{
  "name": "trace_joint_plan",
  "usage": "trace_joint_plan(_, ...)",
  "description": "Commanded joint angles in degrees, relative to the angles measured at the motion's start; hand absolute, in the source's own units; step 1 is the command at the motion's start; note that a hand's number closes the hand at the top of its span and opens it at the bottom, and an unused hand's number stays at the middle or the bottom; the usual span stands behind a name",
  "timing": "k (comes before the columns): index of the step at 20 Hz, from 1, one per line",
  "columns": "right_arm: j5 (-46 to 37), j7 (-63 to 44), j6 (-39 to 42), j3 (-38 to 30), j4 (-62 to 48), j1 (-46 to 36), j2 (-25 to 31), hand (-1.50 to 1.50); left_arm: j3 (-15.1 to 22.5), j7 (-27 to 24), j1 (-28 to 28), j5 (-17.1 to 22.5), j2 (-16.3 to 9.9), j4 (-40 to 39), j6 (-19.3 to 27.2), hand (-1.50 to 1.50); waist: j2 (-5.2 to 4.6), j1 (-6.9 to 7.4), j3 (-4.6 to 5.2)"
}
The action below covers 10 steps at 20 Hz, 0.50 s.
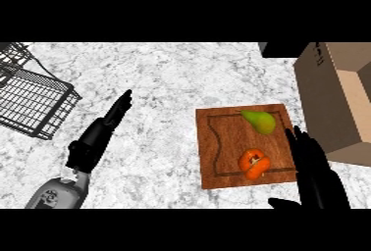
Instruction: Pick the squash from the cutting board and place it in the cardboard box
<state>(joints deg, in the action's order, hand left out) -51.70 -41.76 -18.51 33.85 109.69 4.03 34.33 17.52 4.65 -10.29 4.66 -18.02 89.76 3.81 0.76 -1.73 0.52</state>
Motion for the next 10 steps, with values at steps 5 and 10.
trace_joint_plan(5, 1.47, -25.79, 27.05, 6.64, 19.92, -3.71, -6.86, -1.5, -0.11, 0.92, -0.91, -0.21, 0.05, 1.52, -1.36, 0.0, -0.46, 1.99, -0.32)
trace_joint_plan(10, 2.19, -29.02, 30.52, 3.84, 14.59, -10.28, -16.34, -1.5, -0.28, -3.05, -2.09, -3.07, 3.46, -6.04, -1.22, 0.0, -0.8, 1.73, -0.46)
